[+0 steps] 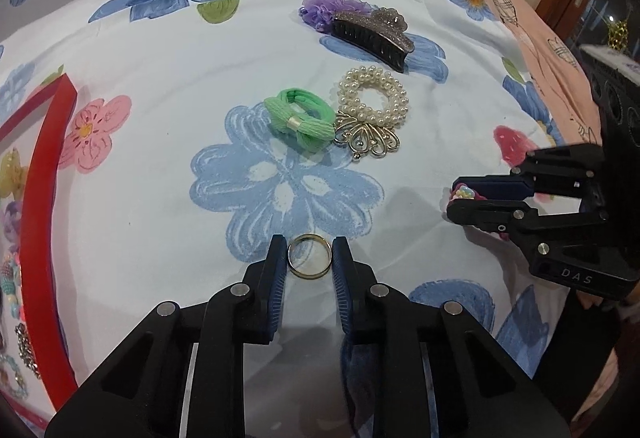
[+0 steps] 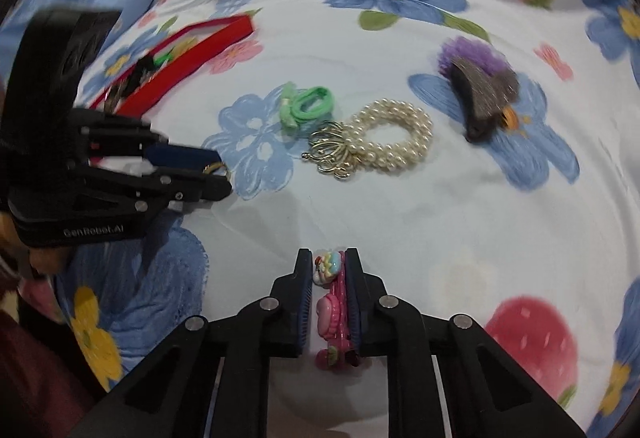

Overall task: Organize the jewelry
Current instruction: 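Grasp the gold ring with the left tool while the right tool grasps the pink strawberry clip, then carry the gold ring and pink clip into the tray and open both tools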

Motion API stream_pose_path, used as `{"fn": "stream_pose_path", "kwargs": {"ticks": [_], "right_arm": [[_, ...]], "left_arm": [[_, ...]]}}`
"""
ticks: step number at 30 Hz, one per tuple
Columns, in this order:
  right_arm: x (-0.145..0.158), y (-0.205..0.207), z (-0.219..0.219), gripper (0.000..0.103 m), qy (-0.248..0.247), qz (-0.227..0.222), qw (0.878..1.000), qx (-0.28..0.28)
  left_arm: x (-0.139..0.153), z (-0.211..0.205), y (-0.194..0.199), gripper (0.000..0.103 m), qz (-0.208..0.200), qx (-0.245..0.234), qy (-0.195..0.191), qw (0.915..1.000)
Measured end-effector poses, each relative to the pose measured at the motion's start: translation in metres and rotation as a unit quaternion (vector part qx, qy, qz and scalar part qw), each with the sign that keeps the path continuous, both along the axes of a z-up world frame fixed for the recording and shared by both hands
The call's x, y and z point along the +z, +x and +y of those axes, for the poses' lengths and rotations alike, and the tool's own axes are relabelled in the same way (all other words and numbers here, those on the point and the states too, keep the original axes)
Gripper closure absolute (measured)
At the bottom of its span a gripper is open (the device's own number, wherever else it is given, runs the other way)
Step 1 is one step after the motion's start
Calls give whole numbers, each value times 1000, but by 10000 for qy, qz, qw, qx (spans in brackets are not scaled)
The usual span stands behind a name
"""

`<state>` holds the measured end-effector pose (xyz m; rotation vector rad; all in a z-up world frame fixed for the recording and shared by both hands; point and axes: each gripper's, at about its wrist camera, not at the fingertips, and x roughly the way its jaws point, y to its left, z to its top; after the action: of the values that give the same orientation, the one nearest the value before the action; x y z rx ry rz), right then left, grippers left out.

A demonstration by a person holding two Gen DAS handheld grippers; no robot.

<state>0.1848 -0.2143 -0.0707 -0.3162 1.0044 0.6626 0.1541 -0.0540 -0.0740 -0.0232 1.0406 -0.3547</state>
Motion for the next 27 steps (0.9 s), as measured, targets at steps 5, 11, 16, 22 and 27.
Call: {"fn": "stream_pose_path", "kwargs": {"ticks": [5,11,16,22,27], "right_arm": [[1,-2,-8,83,145,142,9995,-243],[-1,-12,-15,69,72,53,9995,-294],[0,-16,-15,85,169,-21,9983,-563],[8,-30,-4,85,755,88,9947,-696],[18,-45,26,85,1223,192,9910,-501]], "left_arm": [[2,9,-8,82,44,62,-196,9998],[7,22,-20,82,54,191,-400,9990],[14,35,-33,82,-16,310,-527,9981],[25,55,-50,82,-149,511,-656,9964],[37,78,-67,82,-309,723,-701,9944]]}}
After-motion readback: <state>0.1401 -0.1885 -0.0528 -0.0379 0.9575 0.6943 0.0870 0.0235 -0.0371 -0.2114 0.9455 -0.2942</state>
